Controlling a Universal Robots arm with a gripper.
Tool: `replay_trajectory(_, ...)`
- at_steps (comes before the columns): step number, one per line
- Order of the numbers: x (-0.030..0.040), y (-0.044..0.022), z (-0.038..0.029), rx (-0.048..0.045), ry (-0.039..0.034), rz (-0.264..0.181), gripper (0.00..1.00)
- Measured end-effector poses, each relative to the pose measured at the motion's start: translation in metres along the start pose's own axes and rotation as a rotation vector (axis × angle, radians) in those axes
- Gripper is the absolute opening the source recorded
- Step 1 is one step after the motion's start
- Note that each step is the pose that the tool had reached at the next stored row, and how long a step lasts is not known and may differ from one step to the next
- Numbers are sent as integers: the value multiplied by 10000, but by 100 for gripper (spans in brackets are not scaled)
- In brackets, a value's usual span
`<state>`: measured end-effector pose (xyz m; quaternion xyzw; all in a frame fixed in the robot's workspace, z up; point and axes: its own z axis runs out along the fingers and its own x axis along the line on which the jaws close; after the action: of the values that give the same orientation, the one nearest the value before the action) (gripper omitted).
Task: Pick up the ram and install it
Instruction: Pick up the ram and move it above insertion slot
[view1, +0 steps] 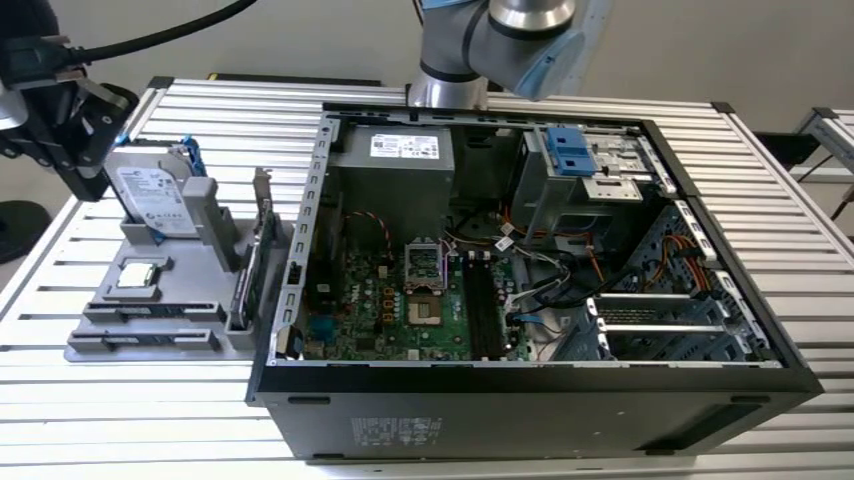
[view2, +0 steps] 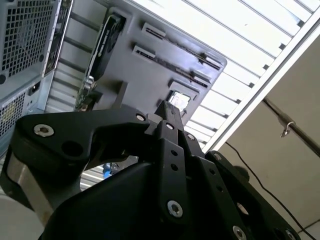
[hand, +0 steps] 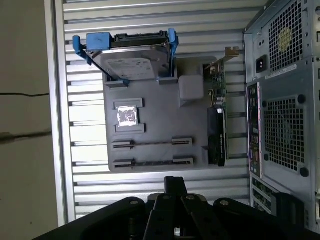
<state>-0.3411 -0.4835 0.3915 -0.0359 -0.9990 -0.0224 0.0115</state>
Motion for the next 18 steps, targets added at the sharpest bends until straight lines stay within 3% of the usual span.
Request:
replay_trajectory(9,-19,-74,-3,4,36,3,0)
replay_trajectory(18,-18,-76,0,5,37,2,0)
